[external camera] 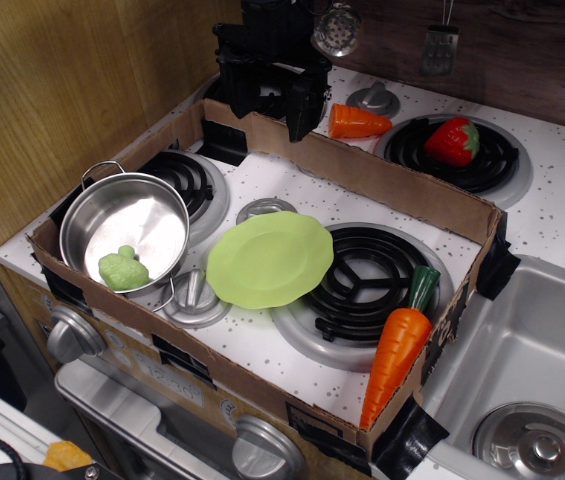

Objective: Put carrot on plate

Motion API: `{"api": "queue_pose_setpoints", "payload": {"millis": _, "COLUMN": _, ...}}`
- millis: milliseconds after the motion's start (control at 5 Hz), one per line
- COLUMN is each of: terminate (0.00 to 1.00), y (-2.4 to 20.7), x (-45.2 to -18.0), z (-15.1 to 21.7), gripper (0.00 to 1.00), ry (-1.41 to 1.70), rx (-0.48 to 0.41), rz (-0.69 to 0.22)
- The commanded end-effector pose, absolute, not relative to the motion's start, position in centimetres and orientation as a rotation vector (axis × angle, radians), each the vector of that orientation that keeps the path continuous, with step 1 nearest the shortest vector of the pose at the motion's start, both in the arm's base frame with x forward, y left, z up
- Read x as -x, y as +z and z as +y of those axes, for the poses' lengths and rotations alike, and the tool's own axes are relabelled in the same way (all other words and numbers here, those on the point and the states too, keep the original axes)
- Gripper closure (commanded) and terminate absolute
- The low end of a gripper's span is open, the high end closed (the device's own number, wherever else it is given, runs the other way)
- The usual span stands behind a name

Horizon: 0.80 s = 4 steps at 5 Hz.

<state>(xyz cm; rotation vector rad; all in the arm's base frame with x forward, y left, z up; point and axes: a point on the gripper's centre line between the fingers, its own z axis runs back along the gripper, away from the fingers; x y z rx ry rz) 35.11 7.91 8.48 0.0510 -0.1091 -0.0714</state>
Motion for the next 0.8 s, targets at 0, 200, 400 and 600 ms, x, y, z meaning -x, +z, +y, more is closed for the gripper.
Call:
{"api": "queue_pose_setpoints", "payload": {"millis": 0, "terminate": 0.00, "y": 8.5, "x": -35.1, "z": 7.9, "gripper": 0.00, "ry": -0.071, "rx": -0.051, "rz": -0.109}}
{"api": "queue_pose_setpoints", "payload": {"millis": 200, "terminate": 0.00, "y": 10.2, "x": -34.3, "z": 6.9, "gripper": 0.00, "ry": -0.077, "rx": -0.014, "rz": -0.131}}
{"api": "queue_pose_setpoints", "payload": {"millis": 400, "terminate": 0.00, "y": 11.6, "x": -33.0, "z": 5.5, "gripper": 0.00, "ry": -0.061, "rx": -0.004, "rz": -0.130}}
{"api": "queue_pose_setpoints", "payload": {"millis": 600, "terminate": 0.00, "y": 11.5, "x": -31.1, "z": 3.6, "gripper": 0.00, "ry": -0.032, "rx": 0.027, "rz": -0.176}}
